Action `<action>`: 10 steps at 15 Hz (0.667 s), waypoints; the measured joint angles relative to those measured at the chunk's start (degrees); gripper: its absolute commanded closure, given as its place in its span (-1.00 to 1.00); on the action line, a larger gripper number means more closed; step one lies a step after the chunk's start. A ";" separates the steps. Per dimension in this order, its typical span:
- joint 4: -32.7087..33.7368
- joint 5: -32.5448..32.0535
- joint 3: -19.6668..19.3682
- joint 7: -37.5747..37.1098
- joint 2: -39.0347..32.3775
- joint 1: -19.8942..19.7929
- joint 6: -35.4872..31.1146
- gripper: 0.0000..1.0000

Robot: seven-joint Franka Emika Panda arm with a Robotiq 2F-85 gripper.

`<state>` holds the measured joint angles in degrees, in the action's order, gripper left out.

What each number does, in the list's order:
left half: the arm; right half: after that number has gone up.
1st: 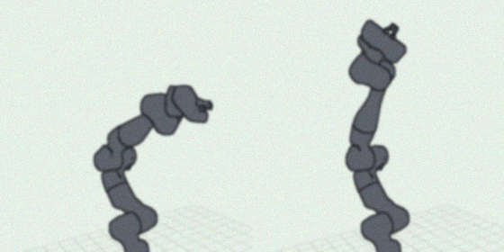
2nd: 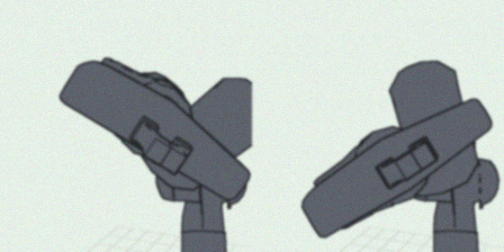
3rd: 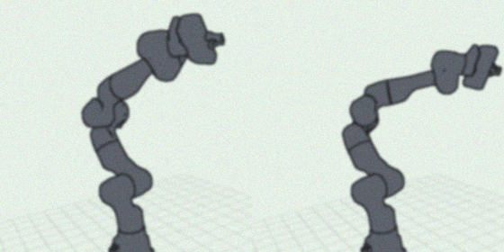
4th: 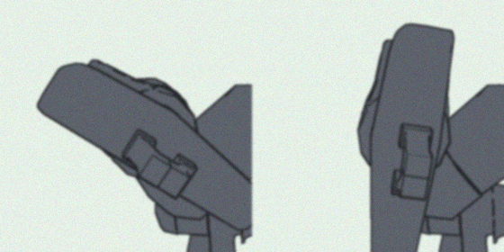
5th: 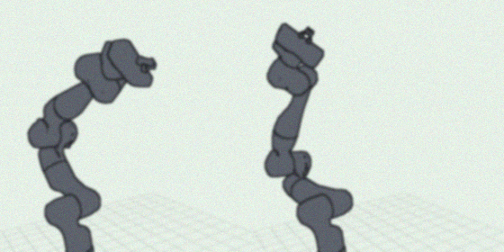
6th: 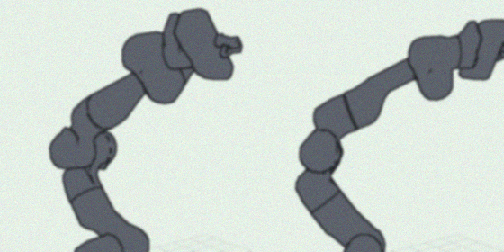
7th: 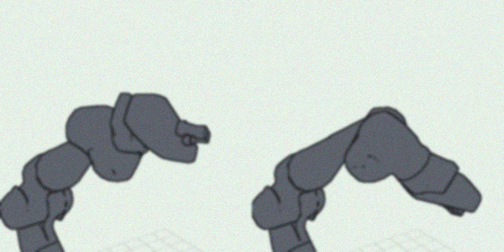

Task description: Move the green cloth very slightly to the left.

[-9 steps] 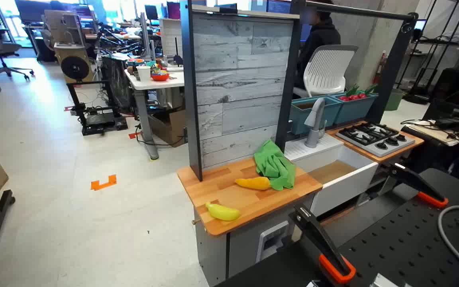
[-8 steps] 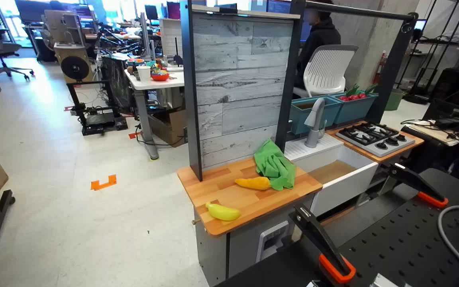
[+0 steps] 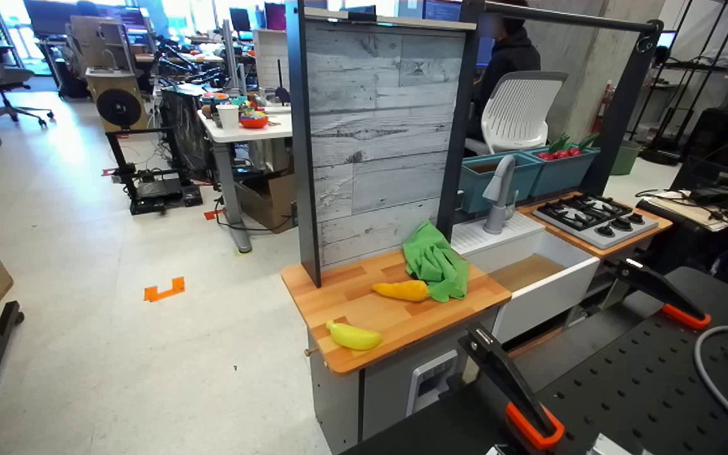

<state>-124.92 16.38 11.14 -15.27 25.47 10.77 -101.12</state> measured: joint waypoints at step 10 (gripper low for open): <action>-0.89 -0.54 -0.57 1.17 -5.43 -3.07 -11.93 -1.00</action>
<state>-125.82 15.84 10.57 -14.10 20.05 7.70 -113.05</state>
